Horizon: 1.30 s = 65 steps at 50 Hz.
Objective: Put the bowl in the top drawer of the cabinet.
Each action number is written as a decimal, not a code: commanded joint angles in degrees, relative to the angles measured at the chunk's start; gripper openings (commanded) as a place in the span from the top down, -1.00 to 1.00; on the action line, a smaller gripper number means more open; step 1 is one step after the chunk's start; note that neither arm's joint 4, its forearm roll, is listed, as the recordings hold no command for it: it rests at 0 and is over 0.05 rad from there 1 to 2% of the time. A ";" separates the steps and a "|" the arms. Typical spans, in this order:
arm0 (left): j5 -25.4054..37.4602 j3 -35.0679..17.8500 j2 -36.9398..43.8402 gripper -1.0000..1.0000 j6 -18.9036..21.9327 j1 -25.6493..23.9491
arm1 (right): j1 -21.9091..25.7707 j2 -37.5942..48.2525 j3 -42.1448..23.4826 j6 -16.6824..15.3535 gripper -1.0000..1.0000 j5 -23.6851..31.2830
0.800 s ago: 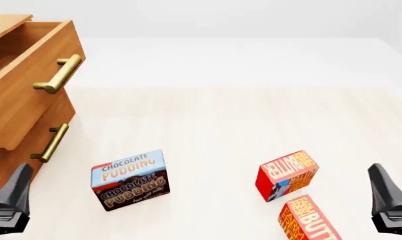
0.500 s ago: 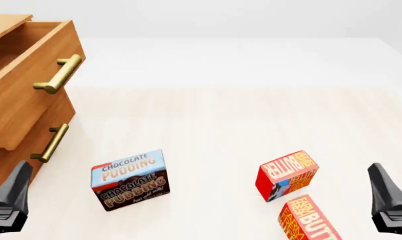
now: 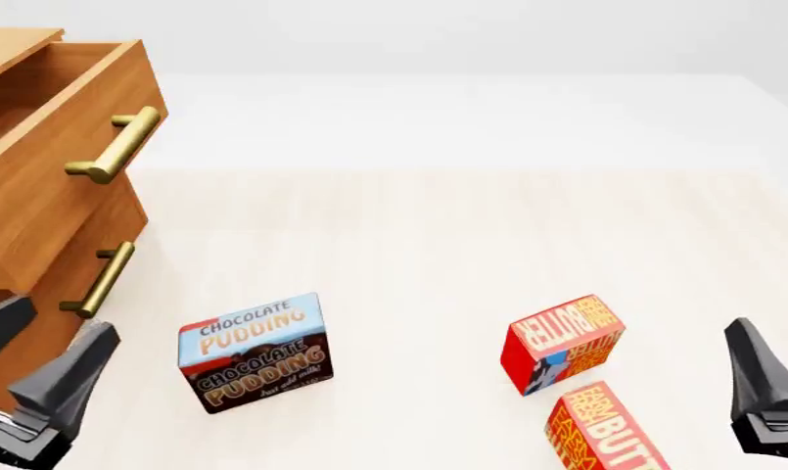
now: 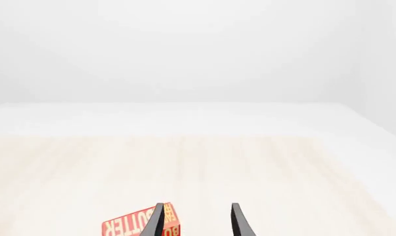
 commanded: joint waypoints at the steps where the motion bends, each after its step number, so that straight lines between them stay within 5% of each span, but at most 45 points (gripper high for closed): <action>1: 5.39 -4.41 3.30 -1.00 2.01 -8.96 | 0.13 -0.02 0.00 0.04 -1.00 -0.04; 13: 6.06 -5.03 13.27 -1.00 -0.54 -20.01 | 0.59 0.15 0.02 0.13 -1.00 0.10; 42: 5.56 -9.80 36.99 -1.00 -3.88 -33.42 | 1.56 -0.05 0.01 0.48 -1.00 -0.27; 65: 3.92 -11.95 47.21 -1.00 -16.90 -45.71 | 1.51 -0.07 0.01 0.32 -1.00 -0.33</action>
